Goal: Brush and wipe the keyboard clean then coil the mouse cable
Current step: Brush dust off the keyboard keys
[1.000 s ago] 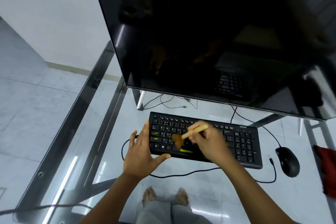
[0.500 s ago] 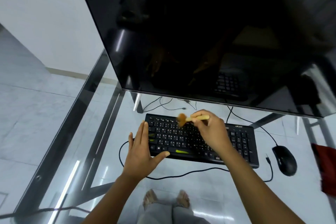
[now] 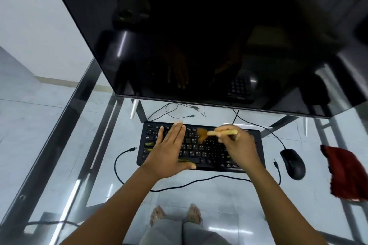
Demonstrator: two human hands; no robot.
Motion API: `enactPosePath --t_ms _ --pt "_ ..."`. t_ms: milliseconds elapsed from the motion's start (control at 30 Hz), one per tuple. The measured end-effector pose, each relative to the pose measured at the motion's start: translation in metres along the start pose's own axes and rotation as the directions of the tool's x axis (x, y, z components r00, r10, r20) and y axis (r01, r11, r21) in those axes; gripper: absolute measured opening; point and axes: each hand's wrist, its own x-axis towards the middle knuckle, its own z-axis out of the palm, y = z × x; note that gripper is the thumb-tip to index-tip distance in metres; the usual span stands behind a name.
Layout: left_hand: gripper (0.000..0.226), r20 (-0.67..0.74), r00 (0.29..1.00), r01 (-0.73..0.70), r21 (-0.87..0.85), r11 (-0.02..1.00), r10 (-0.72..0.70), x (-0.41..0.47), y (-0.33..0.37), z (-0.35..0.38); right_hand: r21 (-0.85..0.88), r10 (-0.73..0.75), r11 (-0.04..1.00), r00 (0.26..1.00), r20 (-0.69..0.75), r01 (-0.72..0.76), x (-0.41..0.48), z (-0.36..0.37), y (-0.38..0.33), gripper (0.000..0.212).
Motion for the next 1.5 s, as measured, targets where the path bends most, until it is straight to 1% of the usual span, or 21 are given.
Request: enactPosePath --t_ms 33,100,200,233,333,367,467,600,667,733,833,867,967,1000,1100,1133,1200,1267,1367,1400,1500 --pt "0.121 0.013 1.000 -0.012 0.002 1.000 0.012 0.002 0.004 0.002 0.009 -0.003 1.000 0.990 -0.140 0.005 0.001 -0.006 0.001 0.018" --pt "0.122 0.022 0.999 -0.023 0.008 1.000 0.023 0.003 0.008 0.006 0.164 0.045 0.986 0.989 -0.144 -0.021 0.002 -0.013 0.004 0.014" --pt "0.125 0.008 1.000 0.012 0.009 1.000 -0.012 0.003 0.010 0.013 0.091 0.043 0.994 0.973 0.227 -0.065 -0.003 -0.010 0.007 0.016" --pt "0.125 0.006 1.000 0.022 0.007 1.000 -0.023 0.004 0.010 0.014 0.043 0.028 0.998 0.977 0.211 -0.038 -0.003 -0.009 0.009 0.017" --pt "0.127 0.004 0.999 0.037 0.012 0.999 -0.037 0.004 0.013 0.016 0.022 -0.056 0.998 0.988 -0.141 0.060 0.000 -0.015 0.010 0.016" --pt "0.127 0.008 0.999 0.038 0.019 0.999 -0.038 0.004 0.014 0.016 0.081 -0.046 0.995 0.992 -0.119 0.056 -0.001 -0.016 0.008 0.016" --pt "0.127 0.017 0.999 0.044 0.030 0.999 -0.044 0.005 0.014 0.016 0.061 -0.009 0.998 0.963 0.270 -0.008 -0.006 -0.011 0.007 0.016" --pt "0.127 0.024 0.998 0.063 0.066 0.996 -0.065 0.005 0.016 0.015 0.052 -0.029 0.998 0.996 -0.087 0.033 -0.008 -0.020 0.013 0.014" --pt "0.128 0.018 0.998 0.066 0.084 0.994 -0.068 0.004 0.018 0.016 0.126 0.002 0.992 0.997 0.080 -0.012 -0.015 -0.021 0.012 0.011" --pt "0.129 0.021 0.997 0.067 0.092 0.994 -0.069 0.006 0.020 0.017 0.016 -0.030 1.000 0.970 0.243 0.026 -0.027 -0.018 0.018 0.009" --pt "0.130 0.025 0.998 0.059 0.076 0.995 -0.061 0.012 0.027 0.013 0.011 -0.043 0.999 0.997 -0.070 0.044 -0.025 -0.021 0.030 0.014" --pt "0.130 0.022 0.998 0.056 0.065 0.996 -0.057 0.015 0.030 0.012 0.061 -0.007 0.998 0.996 -0.088 0.013 -0.023 -0.021 0.031 0.015" --pt "0.130 0.033 0.998 0.052 0.057 0.997 -0.053 0.021 0.033 0.011 0.028 -0.020 1.000 0.976 0.218 0.014 -0.021 -0.016 0.025 0.013" --pt "0.130 0.033 0.998 0.055 0.054 0.997 -0.057 0.022 0.034 0.012 0.000 -0.064 0.998 0.974 0.219 0.065 -0.017 -0.015 0.025 0.013" --pt "0.131 0.026 0.996 0.081 0.040 0.996 -0.082 0.023 0.035 0.014 -0.035 -0.192 0.981 0.971 -0.140 0.189 0.003 -0.019 0.020 0.013" --pt "0.131 0.022 0.996 0.086 0.043 0.995 -0.087 0.023 0.036 0.014 0.051 -0.155 0.985 0.976 -0.151 0.165 0.008 -0.018 0.020 0.012" --pt "0.131 0.017 0.995 0.101 0.063 0.993 -0.103 0.020 0.035 0.016 0.182 -0.077 0.981 0.994 0.074 0.062 0.013 -0.010 0.013 0.009" --pt "0.130 0.031 0.993 0.108 0.079 0.991 -0.111 0.020 0.035 0.016 0.105 -0.049 0.994 0.984 0.173 0.031 0.016 -0.008 0.017 0.009" --pt "0.129 0.040 0.994 0.096 0.061 0.994 -0.099 0.021 0.038 0.014 0.026 -0.106 0.993 0.979 -0.177 0.112 0.022 -0.025 0.022 0.018" --pt "0.128 0.049 0.995 0.080 0.059 0.995 -0.083 0.022 0.040 0.013 0.064 -0.105 0.991 0.975 -0.195 0.119 0.022 -0.029 0.026 0.019" --pt "0.128 0.059 0.997 0.047 0.027 0.999 -0.048 0.028 0.046 0.012 -0.002 -0.113 0.994 0.990 0.088 0.114 0.014 -0.034 0.029 0.014"
